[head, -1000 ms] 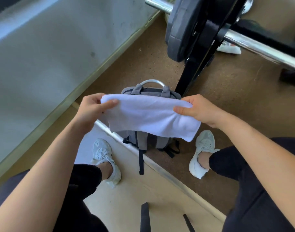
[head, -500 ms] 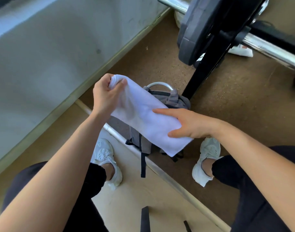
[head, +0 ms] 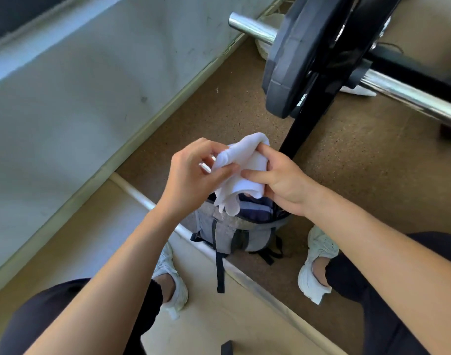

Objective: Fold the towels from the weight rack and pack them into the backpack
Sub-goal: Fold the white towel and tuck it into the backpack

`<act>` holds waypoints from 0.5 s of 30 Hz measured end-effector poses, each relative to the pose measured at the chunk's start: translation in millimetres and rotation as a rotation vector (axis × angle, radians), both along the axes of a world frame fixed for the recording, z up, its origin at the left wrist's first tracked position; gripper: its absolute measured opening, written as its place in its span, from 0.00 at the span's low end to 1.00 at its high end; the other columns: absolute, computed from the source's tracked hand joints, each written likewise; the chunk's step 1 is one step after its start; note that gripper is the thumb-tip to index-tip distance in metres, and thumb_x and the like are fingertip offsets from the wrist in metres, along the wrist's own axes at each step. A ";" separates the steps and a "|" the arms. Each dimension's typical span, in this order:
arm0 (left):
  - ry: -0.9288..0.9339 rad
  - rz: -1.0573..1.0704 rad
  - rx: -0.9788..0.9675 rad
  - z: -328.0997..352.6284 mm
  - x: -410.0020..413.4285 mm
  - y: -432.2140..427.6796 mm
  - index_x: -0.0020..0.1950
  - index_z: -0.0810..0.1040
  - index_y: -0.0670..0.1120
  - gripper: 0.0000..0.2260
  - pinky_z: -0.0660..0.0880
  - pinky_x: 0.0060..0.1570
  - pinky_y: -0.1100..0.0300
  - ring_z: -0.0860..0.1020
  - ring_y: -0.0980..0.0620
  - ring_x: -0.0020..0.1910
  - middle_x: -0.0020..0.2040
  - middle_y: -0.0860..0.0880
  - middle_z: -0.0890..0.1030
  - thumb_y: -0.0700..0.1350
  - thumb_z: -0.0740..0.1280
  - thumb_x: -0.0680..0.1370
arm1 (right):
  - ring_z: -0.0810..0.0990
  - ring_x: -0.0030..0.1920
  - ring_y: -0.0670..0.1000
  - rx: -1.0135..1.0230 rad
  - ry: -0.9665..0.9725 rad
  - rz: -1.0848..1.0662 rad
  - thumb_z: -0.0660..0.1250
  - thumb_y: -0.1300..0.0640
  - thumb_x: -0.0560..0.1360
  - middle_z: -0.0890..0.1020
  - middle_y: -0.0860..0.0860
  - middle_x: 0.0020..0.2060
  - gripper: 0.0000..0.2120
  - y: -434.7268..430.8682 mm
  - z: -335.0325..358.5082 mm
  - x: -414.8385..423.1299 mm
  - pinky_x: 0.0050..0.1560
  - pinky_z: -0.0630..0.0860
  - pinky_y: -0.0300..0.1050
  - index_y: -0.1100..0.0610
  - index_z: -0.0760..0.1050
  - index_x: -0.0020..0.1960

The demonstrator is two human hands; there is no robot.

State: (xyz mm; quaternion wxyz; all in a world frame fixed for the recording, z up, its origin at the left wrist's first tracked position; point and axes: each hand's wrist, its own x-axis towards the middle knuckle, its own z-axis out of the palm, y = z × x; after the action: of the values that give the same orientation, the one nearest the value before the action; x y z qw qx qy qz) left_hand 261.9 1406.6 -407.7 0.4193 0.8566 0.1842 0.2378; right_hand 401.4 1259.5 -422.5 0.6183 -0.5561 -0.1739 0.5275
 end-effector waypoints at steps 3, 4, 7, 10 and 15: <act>-0.014 -0.054 0.157 -6.7 0.3 -8.7 0.48 0.85 0.48 0.05 0.75 0.34 0.56 0.78 0.55 0.38 0.43 0.54 0.79 0.47 0.77 0.75 | 0.83 0.60 0.59 0.007 0.001 0.014 0.68 0.72 0.76 0.81 0.62 0.61 0.25 1.9 -0.8 1.1 0.51 0.81 0.48 0.58 0.71 0.71; -0.015 -0.039 0.222 -9.0 0.4 -10.3 0.49 0.86 0.48 0.05 0.76 0.34 0.54 0.78 0.53 0.38 0.44 0.55 0.79 0.48 0.77 0.76 | 0.83 0.60 0.59 0.001 -0.009 0.019 0.67 0.73 0.76 0.82 0.62 0.60 0.25 1.9 0.4 0.3 0.51 0.81 0.48 0.59 0.71 0.71; -0.038 0.021 0.407 -13.7 0.7 -15.8 0.50 0.86 0.50 0.05 0.75 0.30 0.49 0.79 0.49 0.38 0.45 0.53 0.80 0.48 0.76 0.76 | 0.85 0.54 0.56 -0.005 0.011 0.020 0.63 0.74 0.77 0.82 0.62 0.56 0.22 1.9 3.0 0.7 0.47 0.82 0.45 0.63 0.71 0.70; -0.072 0.034 0.508 -12.9 1.1 -19.7 0.51 0.87 0.51 0.05 0.73 0.29 0.50 0.79 0.47 0.40 0.45 0.52 0.81 0.48 0.74 0.77 | 0.82 0.56 0.62 0.042 0.188 0.022 0.57 0.64 0.80 0.79 0.68 0.59 0.18 -0.7 7.8 4.3 0.51 0.81 0.52 0.68 0.71 0.69; -0.066 -0.232 0.328 -11.1 -3.3 -28.6 0.53 0.88 0.50 0.08 0.75 0.42 0.52 0.79 0.51 0.46 0.50 0.53 0.83 0.52 0.72 0.78 | 0.81 0.62 0.58 -0.013 0.063 -0.054 0.67 0.59 0.79 0.80 0.60 0.65 0.23 -1.7 -0.3 6.7 0.56 0.80 0.52 0.53 0.69 0.73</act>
State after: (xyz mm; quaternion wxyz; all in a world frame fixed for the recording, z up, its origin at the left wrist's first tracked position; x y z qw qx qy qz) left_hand 258.5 1378.1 -418.8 0.3047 0.9206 0.0294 0.2425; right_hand 408.1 1257.8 -422.8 0.6339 -0.5475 -0.1359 0.5291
